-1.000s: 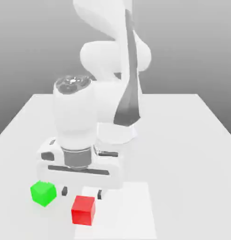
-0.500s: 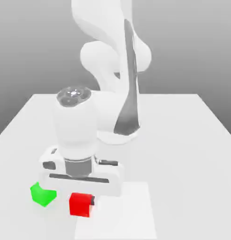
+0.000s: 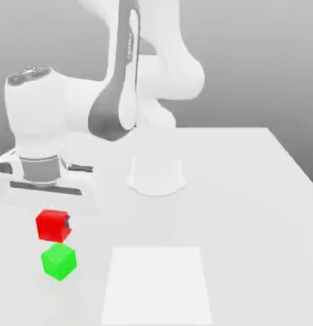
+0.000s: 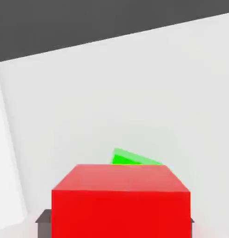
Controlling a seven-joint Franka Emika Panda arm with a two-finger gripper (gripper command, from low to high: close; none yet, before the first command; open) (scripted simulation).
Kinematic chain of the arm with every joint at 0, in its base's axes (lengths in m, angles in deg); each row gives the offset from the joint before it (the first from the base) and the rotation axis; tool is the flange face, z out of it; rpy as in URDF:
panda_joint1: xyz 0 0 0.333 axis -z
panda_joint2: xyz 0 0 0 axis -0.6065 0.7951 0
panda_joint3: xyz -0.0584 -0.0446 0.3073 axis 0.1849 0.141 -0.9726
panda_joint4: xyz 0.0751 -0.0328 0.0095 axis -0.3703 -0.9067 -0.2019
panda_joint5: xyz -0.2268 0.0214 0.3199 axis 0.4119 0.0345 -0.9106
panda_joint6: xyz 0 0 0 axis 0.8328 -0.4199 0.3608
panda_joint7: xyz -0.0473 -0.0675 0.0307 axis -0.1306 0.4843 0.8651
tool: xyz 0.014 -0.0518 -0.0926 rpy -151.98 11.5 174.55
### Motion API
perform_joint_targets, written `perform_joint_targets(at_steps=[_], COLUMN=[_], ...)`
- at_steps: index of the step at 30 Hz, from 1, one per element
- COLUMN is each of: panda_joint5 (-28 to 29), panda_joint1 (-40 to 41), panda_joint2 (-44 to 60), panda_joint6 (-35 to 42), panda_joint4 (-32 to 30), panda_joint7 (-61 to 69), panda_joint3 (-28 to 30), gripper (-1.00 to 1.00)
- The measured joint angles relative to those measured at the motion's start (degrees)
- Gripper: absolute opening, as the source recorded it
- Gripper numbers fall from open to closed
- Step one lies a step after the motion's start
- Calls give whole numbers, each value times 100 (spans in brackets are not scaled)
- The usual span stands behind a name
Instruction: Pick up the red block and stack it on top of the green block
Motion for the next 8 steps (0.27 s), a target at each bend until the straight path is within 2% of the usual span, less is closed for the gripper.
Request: perform_joint_targets(at_steps=[4,5,8], panda_joint5=[-387,-485,-485], panda_joint1=[68,102,102], panda_joint2=[746,911,911], panda_joint6=[-707,-862,-862], panda_joint4=[22,30,30], panda_joint7=[318,389,389], panda_joint3=[-220,-281,-281], gripper=[-100,100,100])
